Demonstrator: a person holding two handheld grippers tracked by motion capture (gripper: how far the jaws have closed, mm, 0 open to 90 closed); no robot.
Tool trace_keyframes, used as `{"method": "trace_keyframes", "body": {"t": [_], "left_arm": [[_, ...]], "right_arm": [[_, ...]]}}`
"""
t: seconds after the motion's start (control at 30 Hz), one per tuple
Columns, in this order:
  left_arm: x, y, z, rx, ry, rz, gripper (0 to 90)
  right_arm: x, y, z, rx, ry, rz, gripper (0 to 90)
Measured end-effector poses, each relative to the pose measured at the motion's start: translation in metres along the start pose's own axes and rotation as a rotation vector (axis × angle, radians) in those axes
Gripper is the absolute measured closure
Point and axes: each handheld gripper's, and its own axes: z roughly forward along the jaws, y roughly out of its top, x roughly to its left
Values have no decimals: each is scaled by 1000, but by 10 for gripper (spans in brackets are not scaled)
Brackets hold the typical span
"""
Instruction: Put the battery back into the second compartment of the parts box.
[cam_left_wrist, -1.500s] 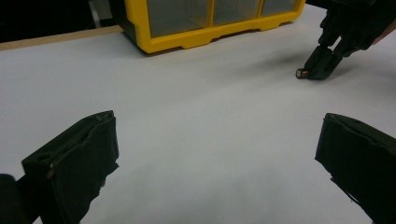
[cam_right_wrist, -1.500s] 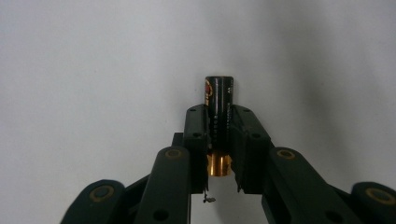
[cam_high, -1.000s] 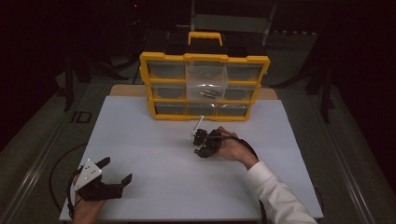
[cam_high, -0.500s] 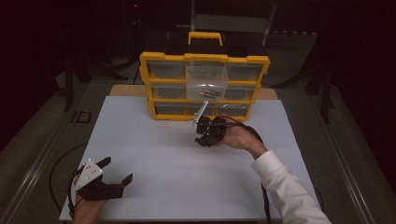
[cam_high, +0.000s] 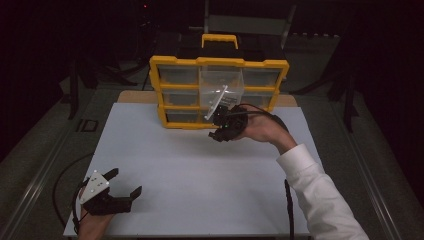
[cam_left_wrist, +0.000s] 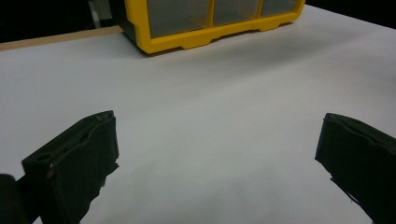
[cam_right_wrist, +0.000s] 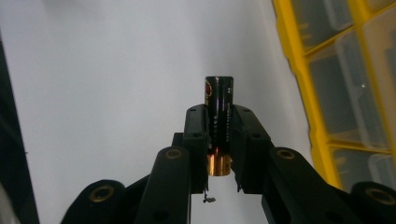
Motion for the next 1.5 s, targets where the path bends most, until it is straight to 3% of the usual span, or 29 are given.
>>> {"method": "trace_keyframes", "body": {"t": [0.33, 0.47, 0.73, 0.9, 0.97, 1.2, 1.4, 1.5], "left_arm": [[0, 0, 0, 3, -3, 0, 1], [0, 0, 0, 2, -4, -1, 1], [1, 0, 0, 2, -5, -4, 1], [1, 0, 0, 3, -5, -3, 1], [1, 0, 0, 4, -4, -2, 1], [1, 0, -1, 1, -4, -3, 1], [1, 0, -1, 2, -6, -2, 1], [1, 0, -1, 3, -6, -3, 1]], "right_arm": [[-20, 9, -42, -82, 18, 27, 767], [-25, 13, -55, -74, 4, 30, 767], [-38, 22, -86, -115, -13, 45, 767], [-48, 28, -109, -160, -44, 79, 767], [-49, 29, -111, -163, -45, 83, 767], [-70, 35, -118, -169, -105, 183, 767], [-84, 33, -109, -151, -181, 270, 767], [-88, 31, -104, -146, -191, 295, 756]]}}
